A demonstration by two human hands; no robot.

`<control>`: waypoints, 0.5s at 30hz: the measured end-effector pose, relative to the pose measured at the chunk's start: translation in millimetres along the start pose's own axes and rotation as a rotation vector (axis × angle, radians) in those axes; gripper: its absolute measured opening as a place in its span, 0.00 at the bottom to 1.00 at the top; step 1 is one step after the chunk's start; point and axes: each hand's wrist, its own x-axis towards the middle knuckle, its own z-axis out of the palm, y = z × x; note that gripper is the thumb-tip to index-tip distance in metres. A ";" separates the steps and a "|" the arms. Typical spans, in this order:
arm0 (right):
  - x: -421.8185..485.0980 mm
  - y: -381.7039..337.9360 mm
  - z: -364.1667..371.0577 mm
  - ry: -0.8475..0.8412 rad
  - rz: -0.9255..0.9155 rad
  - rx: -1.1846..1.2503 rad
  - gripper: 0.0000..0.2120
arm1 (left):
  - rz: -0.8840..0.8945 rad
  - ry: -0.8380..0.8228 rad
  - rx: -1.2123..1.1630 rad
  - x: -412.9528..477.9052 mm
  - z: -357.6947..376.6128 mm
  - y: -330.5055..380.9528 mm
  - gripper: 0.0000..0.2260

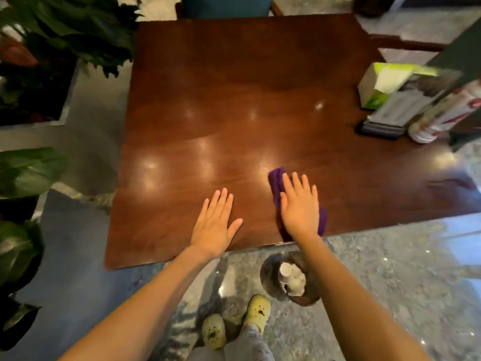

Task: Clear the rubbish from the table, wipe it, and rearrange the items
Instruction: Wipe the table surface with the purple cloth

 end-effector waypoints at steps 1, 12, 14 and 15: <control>2.2 16.6 -4.3 0.001 0.054 0.002 0.23 | 0.016 -0.019 0.011 6.0 -0.1 8.9 0.42; -21.0 92.8 -46.8 -0.038 0.227 0.073 0.20 | 0.233 -0.080 -0.290 89.5 -37.0 129.3 0.26; -25.9 93.8 -45.0 -0.092 0.235 0.038 0.21 | 0.329 -0.108 -0.284 104.1 -37.9 152.3 0.24; -24.4 93.4 -44.4 -0.076 0.232 0.048 0.21 | 0.376 -0.127 -0.258 110.7 -37.1 160.2 0.23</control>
